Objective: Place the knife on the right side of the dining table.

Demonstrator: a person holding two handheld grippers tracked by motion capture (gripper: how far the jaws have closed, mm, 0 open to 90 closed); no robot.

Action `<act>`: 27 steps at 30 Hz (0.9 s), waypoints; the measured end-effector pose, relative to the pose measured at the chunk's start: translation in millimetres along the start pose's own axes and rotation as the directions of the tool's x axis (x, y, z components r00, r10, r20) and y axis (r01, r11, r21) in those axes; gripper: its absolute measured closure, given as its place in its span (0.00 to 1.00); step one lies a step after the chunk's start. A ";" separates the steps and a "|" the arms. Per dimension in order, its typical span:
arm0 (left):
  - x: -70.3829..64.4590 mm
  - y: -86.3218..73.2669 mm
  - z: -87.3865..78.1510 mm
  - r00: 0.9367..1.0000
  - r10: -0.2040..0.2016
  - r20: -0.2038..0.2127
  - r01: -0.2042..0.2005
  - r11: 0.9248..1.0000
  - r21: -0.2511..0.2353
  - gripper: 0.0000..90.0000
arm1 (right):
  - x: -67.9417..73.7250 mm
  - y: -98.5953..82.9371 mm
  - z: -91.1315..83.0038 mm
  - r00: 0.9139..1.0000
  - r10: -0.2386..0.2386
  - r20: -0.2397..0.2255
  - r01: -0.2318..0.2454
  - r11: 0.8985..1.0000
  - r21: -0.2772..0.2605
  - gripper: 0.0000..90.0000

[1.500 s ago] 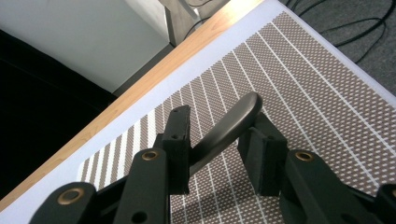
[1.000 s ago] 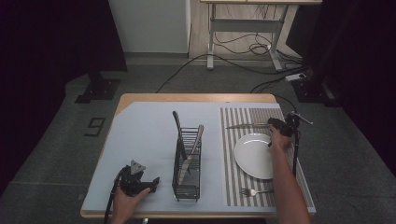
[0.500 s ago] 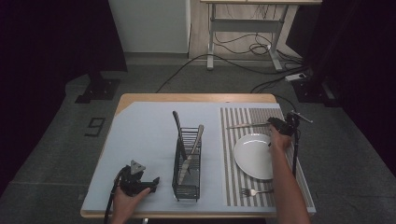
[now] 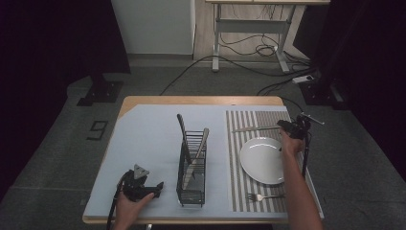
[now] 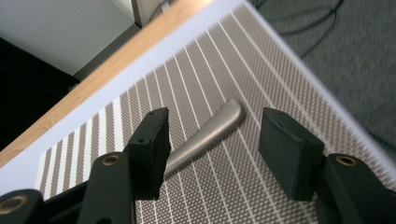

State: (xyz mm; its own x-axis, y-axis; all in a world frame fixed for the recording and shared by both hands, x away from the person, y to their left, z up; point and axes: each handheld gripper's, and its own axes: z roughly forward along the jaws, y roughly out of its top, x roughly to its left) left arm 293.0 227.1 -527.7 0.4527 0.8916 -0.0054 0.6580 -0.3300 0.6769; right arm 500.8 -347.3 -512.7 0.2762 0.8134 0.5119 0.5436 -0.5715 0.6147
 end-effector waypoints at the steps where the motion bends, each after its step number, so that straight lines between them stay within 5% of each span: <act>1: 0.0 0.0 0.0 1.000 0.000 0.000 0.000 1.000 0.000 0.07 | 1.0 3.3 -3.9 0.999 -0.032 -0.020 0.032 0.999 -0.016 0.47; 7: 0.1 0.1 0.1 1.000 -0.001 0.000 0.001 1.000 0.000 0.07 | 2.7 7.0 -2.2 0.995 -0.082 -0.051 0.083 0.997 0.010 0.47; 11: 0.1 0.2 0.1 1.000 -0.001 0.000 0.001 1.000 0.000 0.07 | 10.8 10.1 6.4 0.986 -0.163 -0.033 0.164 0.985 0.046 0.46; 17: 0.3 0.2 0.1 1.000 -0.001 0.001 0.001 1.000 0.001 0.07 | 17.5 12.7 17.2 0.977 -0.211 -0.021 0.212 0.974 0.073 0.46; 22: 0.2 0.0 0.1 1.000 -0.002 0.002 0.002 1.000 0.000 0.07 | 25.8 12.3 28.3 0.968 -0.244 -0.066 0.249 0.964 0.094 0.46; 27: 0.4 0.2 0.1 1.000 -0.001 0.002 0.001 1.000 0.000 0.07 | 37.9 7.4 43.7 0.944 -0.325 -0.051 0.329 0.935 0.134 0.46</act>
State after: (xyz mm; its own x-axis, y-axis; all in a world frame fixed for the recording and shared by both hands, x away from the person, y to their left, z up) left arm 293.4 227.4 -527.6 0.4533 0.8913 -0.0079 0.6588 -0.3290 0.6765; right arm 550.0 -316.0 -514.9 0.0443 0.9483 0.3143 0.7051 -0.2525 0.6626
